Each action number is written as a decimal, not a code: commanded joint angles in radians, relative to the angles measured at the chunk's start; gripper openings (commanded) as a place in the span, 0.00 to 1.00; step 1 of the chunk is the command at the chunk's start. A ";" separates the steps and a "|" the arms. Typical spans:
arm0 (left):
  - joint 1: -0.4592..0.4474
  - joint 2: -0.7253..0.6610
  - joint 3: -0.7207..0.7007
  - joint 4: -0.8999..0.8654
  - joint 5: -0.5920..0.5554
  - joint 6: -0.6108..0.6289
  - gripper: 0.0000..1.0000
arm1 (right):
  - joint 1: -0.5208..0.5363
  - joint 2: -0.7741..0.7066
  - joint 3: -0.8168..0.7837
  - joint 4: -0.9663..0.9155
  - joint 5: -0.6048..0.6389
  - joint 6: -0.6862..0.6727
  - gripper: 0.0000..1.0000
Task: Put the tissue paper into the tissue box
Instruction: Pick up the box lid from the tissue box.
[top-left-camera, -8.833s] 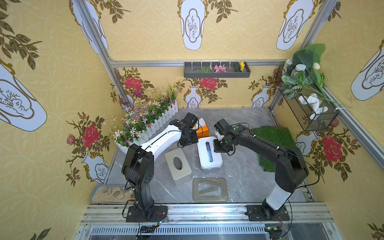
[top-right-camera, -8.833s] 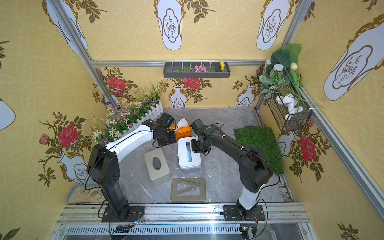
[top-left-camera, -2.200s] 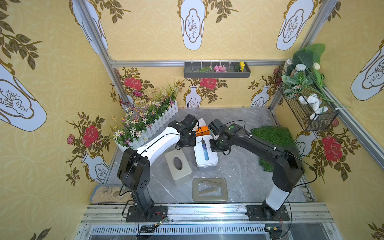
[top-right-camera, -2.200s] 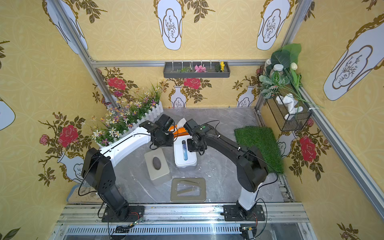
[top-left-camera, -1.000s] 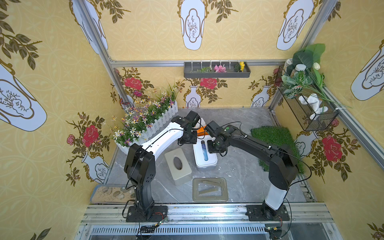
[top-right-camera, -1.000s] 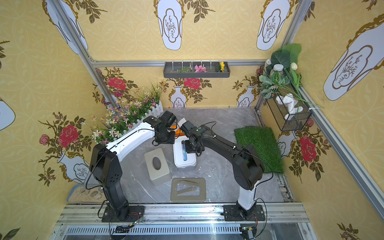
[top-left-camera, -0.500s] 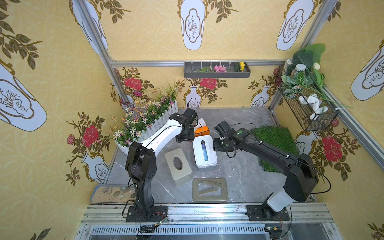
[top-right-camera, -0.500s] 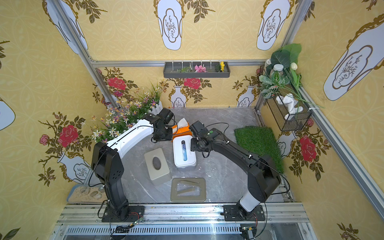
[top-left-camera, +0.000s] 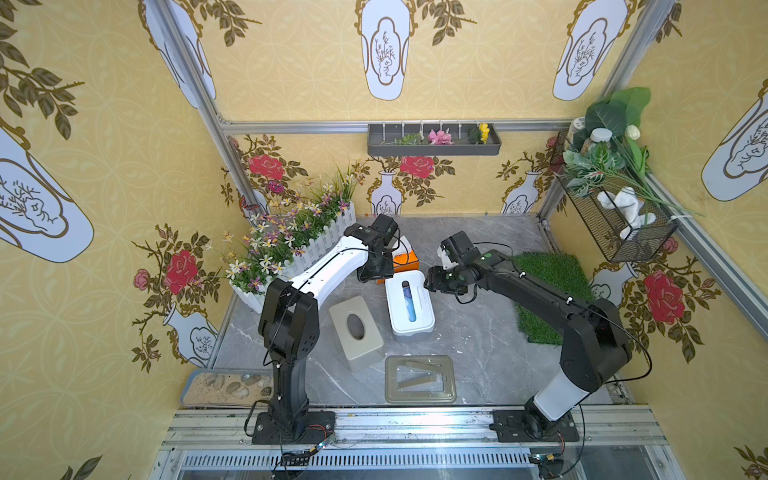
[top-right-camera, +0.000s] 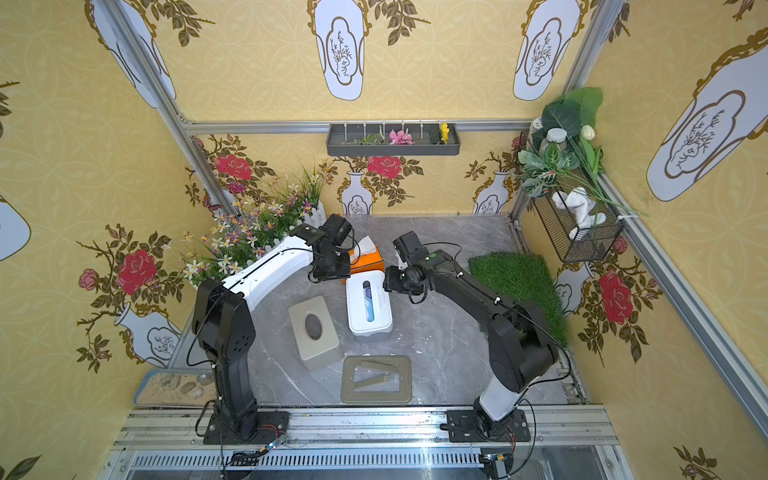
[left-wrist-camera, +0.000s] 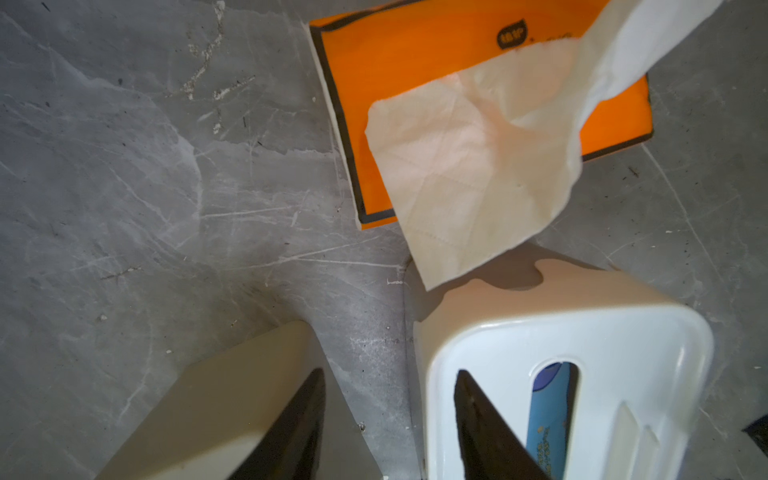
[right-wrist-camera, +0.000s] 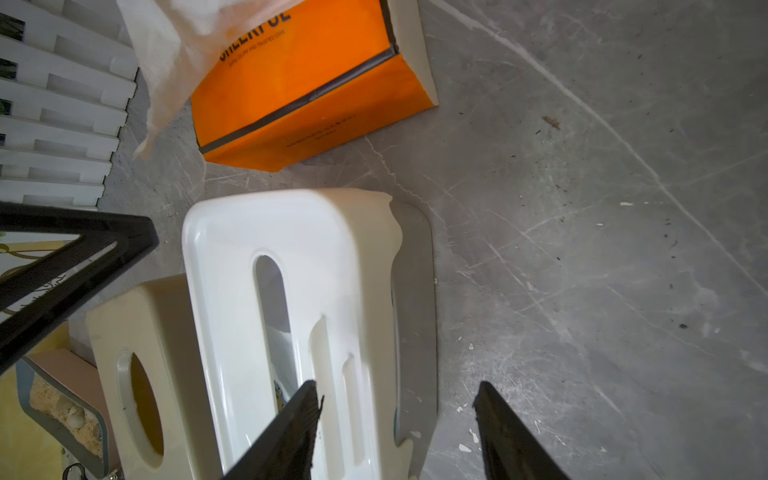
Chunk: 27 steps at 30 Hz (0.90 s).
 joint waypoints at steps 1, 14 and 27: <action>0.001 -0.003 -0.005 -0.006 -0.043 0.002 0.52 | 0.005 0.030 0.028 -0.013 -0.052 -0.023 0.61; 0.000 -0.089 -0.091 0.080 -0.039 0.046 0.53 | 0.115 0.108 0.156 -0.186 0.094 -0.030 0.57; -0.005 -0.104 -0.112 0.093 -0.004 0.079 0.53 | 0.186 0.163 0.207 -0.288 0.237 -0.005 0.44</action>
